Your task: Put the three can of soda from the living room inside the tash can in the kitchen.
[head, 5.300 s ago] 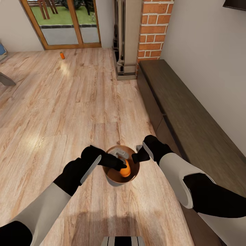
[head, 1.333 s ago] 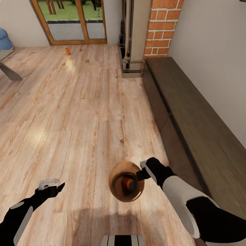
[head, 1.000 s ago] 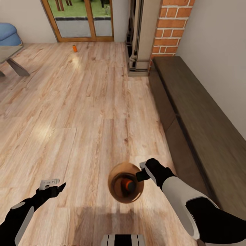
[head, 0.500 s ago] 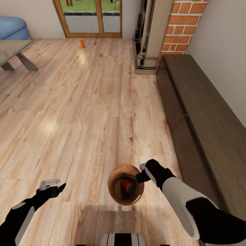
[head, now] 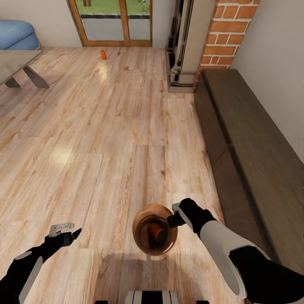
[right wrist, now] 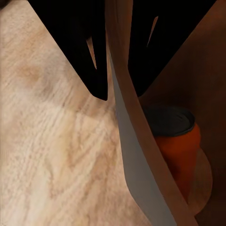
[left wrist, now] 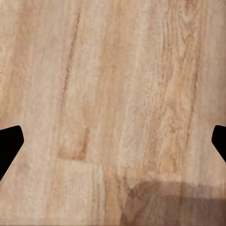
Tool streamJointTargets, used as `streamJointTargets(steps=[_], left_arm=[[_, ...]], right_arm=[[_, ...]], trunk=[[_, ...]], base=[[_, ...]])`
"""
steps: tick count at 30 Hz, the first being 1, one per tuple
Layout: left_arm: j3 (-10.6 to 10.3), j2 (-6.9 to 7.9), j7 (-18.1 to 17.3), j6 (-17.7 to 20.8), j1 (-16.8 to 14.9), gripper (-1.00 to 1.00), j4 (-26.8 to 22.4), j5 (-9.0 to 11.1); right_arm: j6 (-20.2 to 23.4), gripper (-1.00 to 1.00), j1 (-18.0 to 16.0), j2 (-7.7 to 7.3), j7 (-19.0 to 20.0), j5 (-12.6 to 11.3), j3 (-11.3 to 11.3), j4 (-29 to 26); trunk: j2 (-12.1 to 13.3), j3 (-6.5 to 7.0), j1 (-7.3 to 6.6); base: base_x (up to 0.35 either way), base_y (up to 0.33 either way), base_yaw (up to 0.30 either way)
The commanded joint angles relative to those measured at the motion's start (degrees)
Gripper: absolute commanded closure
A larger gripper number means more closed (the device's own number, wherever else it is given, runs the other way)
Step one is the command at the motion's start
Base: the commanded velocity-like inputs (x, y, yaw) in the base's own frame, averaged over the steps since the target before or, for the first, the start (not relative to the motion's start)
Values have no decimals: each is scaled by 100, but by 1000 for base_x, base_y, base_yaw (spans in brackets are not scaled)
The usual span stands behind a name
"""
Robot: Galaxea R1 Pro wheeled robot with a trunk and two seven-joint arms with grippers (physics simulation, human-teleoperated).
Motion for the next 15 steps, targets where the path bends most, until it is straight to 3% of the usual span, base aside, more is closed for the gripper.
streamJointTargets(steps=[1,15], left_arm=[[0,0,0,-1,-1,-100,1,0],[-8,0,12,2,1,-100,10,-8]], right_arm=[[8,100,0,4,26,-117,-19,-1],[-14,100,10,36,30,-117,-18,-4]], trunk=[[42,19,-23],[603,343,-330]], base=[[0,0,0],[0,0,0]])
